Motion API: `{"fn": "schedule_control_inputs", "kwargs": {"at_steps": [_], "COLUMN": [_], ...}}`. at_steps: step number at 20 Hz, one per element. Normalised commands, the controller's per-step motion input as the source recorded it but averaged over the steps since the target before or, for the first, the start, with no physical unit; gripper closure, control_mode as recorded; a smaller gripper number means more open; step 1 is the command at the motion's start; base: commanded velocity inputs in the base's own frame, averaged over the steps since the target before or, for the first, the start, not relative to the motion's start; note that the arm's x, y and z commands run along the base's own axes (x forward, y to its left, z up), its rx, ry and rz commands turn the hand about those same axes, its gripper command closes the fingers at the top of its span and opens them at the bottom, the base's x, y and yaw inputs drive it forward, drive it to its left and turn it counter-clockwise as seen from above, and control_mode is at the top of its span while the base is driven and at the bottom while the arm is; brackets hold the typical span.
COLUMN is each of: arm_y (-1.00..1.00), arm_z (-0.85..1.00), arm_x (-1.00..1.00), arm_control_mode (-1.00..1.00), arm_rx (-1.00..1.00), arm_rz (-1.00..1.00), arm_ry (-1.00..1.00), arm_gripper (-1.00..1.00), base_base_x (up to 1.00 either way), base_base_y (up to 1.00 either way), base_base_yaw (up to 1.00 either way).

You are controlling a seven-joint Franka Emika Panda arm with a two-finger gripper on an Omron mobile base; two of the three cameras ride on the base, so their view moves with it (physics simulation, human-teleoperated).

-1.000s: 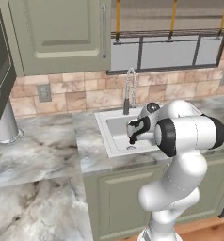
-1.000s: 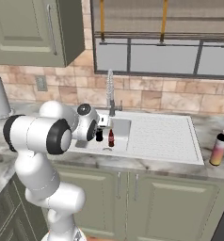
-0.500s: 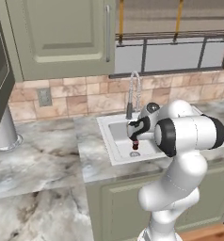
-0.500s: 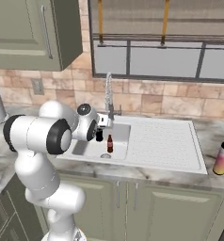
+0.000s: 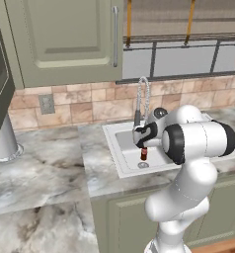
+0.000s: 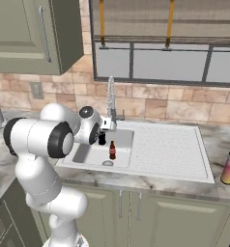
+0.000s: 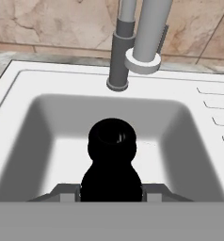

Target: Place the large bottle from the dining counter next to the other large bottle outside the sink, and place the small bottle from the dining counter next to the other small bottle inside the sink.

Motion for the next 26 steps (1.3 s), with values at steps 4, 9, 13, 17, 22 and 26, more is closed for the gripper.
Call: {"fn": "schedule_control_inputs", "kwargs": {"at_steps": [4,9,13,17,22,26], "arm_y": [0.0,0.0,0.0,0.0,0.0,0.0], "arm_z": [0.0,0.0,0.0,0.0,0.0,-0.01], "arm_x": [0.0,0.0,0.0,0.0,0.0,0.0], "arm_control_mode": [1.0,1.0,1.0,1.0,-1.0,-1.0], "arm_rx": [0.0,0.0,0.0,0.0,0.0,0.0], "arm_rz": [0.0,0.0,0.0,0.0,0.0,0.0], "arm_ry": [0.0,0.0,0.0,0.0,0.0,0.0], "arm_gripper": [1.0,1.0,1.0,1.0,1.0,1.0], "base_base_x": [0.02,0.0,0.0,0.0,0.0,0.0], "base_base_y": [0.0,0.0,0.0,0.0,0.0,0.0], "base_base_yaw": [0.0,0.0,0.0,0.0,0.0,0.0]}}
